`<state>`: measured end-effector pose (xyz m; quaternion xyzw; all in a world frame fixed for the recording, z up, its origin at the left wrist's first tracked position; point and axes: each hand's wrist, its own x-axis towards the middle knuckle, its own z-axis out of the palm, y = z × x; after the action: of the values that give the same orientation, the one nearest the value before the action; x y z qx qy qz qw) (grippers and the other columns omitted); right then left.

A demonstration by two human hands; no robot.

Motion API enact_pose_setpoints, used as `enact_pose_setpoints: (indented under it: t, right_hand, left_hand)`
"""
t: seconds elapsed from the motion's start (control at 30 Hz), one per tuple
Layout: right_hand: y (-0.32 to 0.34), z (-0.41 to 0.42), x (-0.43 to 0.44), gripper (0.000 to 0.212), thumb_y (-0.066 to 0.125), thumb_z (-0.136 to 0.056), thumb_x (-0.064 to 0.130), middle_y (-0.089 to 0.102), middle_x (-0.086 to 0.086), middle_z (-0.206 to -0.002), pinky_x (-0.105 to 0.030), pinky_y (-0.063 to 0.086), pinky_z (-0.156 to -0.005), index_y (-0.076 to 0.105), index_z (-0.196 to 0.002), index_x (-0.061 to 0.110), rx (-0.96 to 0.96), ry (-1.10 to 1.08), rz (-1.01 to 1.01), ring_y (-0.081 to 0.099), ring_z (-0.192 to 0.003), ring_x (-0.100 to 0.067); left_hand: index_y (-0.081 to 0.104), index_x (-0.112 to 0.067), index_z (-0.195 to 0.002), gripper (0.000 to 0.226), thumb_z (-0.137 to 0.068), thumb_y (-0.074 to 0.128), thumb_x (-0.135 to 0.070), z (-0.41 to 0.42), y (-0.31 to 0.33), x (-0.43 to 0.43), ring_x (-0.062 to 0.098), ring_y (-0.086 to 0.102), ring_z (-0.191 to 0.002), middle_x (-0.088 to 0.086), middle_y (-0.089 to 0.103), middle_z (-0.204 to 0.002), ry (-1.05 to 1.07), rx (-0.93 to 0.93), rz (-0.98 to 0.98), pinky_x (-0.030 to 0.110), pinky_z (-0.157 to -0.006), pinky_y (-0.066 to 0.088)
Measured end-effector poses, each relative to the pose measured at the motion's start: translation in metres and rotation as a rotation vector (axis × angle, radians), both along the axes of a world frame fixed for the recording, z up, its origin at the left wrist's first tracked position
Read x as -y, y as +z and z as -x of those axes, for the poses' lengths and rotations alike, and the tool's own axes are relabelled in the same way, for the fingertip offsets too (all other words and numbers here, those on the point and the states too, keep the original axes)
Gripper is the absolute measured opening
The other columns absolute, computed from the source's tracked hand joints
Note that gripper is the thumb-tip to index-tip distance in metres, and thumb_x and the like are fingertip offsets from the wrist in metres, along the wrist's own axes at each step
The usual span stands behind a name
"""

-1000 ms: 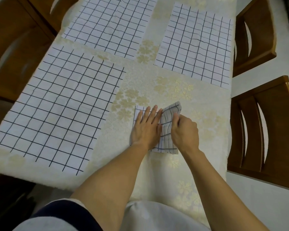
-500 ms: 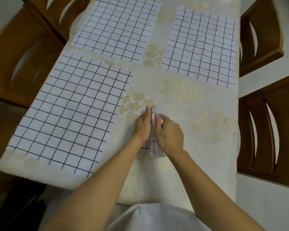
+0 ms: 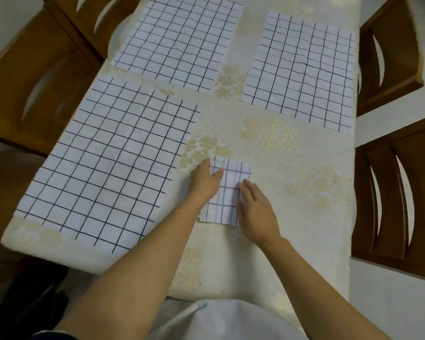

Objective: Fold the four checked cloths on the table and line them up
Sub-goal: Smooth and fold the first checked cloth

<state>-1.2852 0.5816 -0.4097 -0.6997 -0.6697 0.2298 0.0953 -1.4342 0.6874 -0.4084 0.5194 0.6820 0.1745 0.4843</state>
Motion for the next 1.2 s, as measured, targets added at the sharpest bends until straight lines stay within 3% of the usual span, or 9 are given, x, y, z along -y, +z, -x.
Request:
enact_pose_setpoints:
  t: [0.1, 0.23, 0.3, 0.43, 0.63, 0.77, 0.87, 1.03, 1.2]
  right_hand:
    - [-0.013, -0.003, 0.006, 0.055, 0.047, -0.104, 0.034, 0.036, -0.013, -0.159, -0.049, 0.033, -0.119, 0.040, -0.152, 0.007, 0.024, 0.004, 0.019, 0.035, -0.145, -0.035]
    - [-0.014, -0.004, 0.008, 0.068, 0.037, -0.102, 0.056, 0.025, -0.004, -0.165, -0.036, 0.013, -0.121, 0.031, -0.156, 0.014, 0.061, 0.023, 0.018, 0.019, -0.153, -0.027]
    - [-0.015, -0.004, 0.008, 0.074, 0.025, -0.100, 0.061, 0.018, -0.001, -0.167, -0.035, 0.006, -0.122, 0.026, -0.159, 0.016, 0.074, 0.016, 0.041, 0.011, -0.155, -0.025]
    - [-0.017, -0.001, 0.006, 0.078, 0.017, -0.097, 0.065, 0.017, -0.003, -0.167, -0.039, 0.008, -0.123, 0.024, -0.159, 0.017, 0.101, -0.014, 0.052, 0.011, -0.155, -0.027]
    - [-0.024, -0.003, 0.005, 0.075, 0.022, -0.100, 0.064, 0.019, -0.003, -0.167, -0.041, 0.013, -0.123, 0.026, -0.159, 0.018, 0.130, -0.007, 0.040, 0.012, -0.154, -0.026]
    - [-0.031, -0.003, 0.010, 0.072, 0.024, -0.103, 0.060, 0.015, -0.004, -0.167, -0.042, 0.014, -0.125, 0.019, -0.160, 0.017, 0.122, -0.005, 0.019, 0.010, -0.155, -0.027]
    - [-0.034, -0.002, 0.015, 0.070, 0.014, -0.104, 0.058, -0.007, 0.001, -0.168, -0.037, -0.004, -0.126, 0.002, -0.161, 0.018, 0.133, 0.025, 0.022, -0.009, -0.155, -0.021]
    - [-0.032, -0.008, 0.032, 0.076, 0.009, -0.103, 0.064, -0.022, 0.003, -0.166, -0.040, -0.012, -0.124, -0.013, -0.159, 0.018, 0.206, 0.096, 0.071, -0.022, -0.152, -0.020]
    - [-0.030, -0.017, 0.056, 0.075, 0.018, -0.105, 0.061, -0.010, -0.001, -0.169, -0.048, -0.001, -0.124, -0.002, -0.161, 0.015, 0.254, 0.155, 0.049, -0.012, -0.155, -0.025]
  left_hand:
    - [0.056, -0.010, -0.126, 0.037, -0.096, 0.069, -0.026, 0.008, 0.001, 0.006, 0.025, 0.063, -0.108, 0.005, 0.064, -0.116, -0.048, -0.067, -0.099, 0.033, -0.084, 0.053]
    - [0.041, -0.017, -0.143, 0.065, -0.089, 0.077, -0.023, 0.020, 0.001, 0.007, 0.026, 0.056, -0.114, 0.009, 0.054, -0.130, -0.099, -0.250, -0.238, 0.041, -0.096, 0.052]
    - [0.047, -0.019, -0.138, 0.058, -0.089, 0.077, -0.022, 0.022, 0.000, 0.006, 0.024, 0.054, -0.111, 0.005, 0.057, -0.123, -0.125, -0.291, -0.335, 0.042, -0.096, 0.050]
    - [0.062, -0.021, -0.121, 0.031, -0.092, 0.072, -0.023, 0.016, 0.002, 0.000, 0.023, 0.055, -0.105, -0.002, 0.062, -0.111, -0.214, -0.321, -0.487, 0.040, -0.092, 0.048]
    - [0.067, -0.021, -0.119, 0.025, -0.094, 0.068, -0.023, -0.010, 0.006, -0.009, 0.024, 0.054, -0.111, 0.000, 0.063, -0.118, -0.459, -0.489, -0.732, 0.036, -0.098, 0.037]
    - [0.066, -0.016, -0.121, 0.024, -0.099, 0.058, -0.011, -0.036, -0.003, -0.009, 0.024, 0.053, -0.111, 0.004, 0.061, -0.121, -0.852, -0.381, -0.651, 0.035, -0.094, 0.043]
    - [0.064, -0.017, -0.124, 0.029, -0.097, 0.061, -0.007, -0.036, -0.018, -0.006, 0.024, 0.053, -0.111, 0.004, 0.056, -0.123, -0.774, -0.346, -0.598, 0.037, -0.094, 0.045]
    - [0.050, -0.027, -0.139, 0.039, -0.102, 0.052, -0.017, -0.015, -0.032, 0.005, 0.020, 0.045, -0.131, -0.002, 0.047, -0.142, -0.816, -0.434, -0.726, 0.038, -0.111, 0.037]
    - [0.014, -0.030, -0.162, 0.054, -0.110, 0.020, -0.041, -0.005, -0.035, 0.008, 0.020, 0.009, -0.157, -0.006, 0.016, -0.169, -0.932, -0.574, -0.643, 0.046, -0.127, 0.008]
